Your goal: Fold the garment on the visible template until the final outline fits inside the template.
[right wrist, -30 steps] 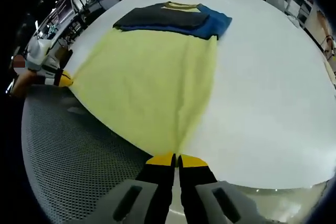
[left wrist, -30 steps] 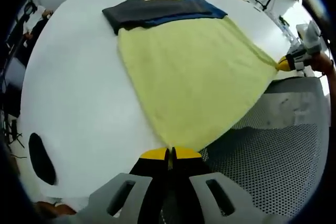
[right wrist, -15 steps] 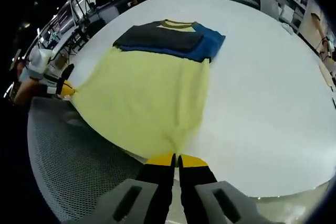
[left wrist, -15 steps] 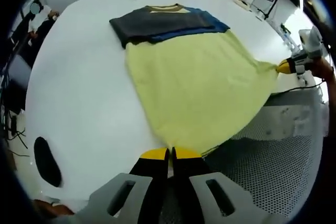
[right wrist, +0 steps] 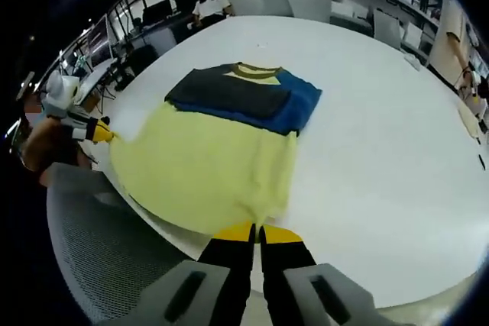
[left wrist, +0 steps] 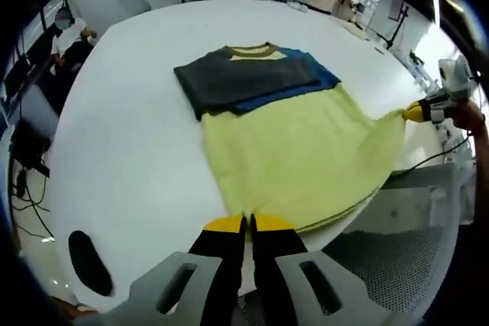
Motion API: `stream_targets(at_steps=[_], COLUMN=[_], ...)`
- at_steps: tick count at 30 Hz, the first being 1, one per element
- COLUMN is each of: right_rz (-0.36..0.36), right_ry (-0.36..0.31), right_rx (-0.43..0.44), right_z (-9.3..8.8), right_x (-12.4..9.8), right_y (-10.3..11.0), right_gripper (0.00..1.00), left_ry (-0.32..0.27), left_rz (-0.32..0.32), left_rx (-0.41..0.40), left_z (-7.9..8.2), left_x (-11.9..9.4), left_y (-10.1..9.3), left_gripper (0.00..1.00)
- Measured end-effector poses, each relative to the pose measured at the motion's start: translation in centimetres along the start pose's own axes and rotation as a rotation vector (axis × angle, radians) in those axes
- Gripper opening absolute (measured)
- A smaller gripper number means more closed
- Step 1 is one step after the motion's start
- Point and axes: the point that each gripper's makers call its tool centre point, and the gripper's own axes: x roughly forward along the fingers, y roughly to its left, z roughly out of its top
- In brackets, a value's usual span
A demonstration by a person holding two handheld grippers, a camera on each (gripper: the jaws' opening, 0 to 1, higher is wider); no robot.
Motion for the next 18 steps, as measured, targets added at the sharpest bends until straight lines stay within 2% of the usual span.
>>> stream_targets(at_steps=[11,18], right_rz=[-0.001,-0.001], right_ry=[-0.069,-0.108], right_rx=[-0.001,-0.019], right_z=[3.3,5.7], right_x=[-0.3,0.1], right_y=[-0.9,-1.2], right_gripper=[0.0,0.0], left_ry=[-0.094,-0.131], left_rz=[0.021,0.022], left_rx=[-0.027,-0.037], left_z=[4.1,6.2], left_x=[-0.5,-0.4], left_y=[1.4,1.9], left_gripper=[0.01,0.01])
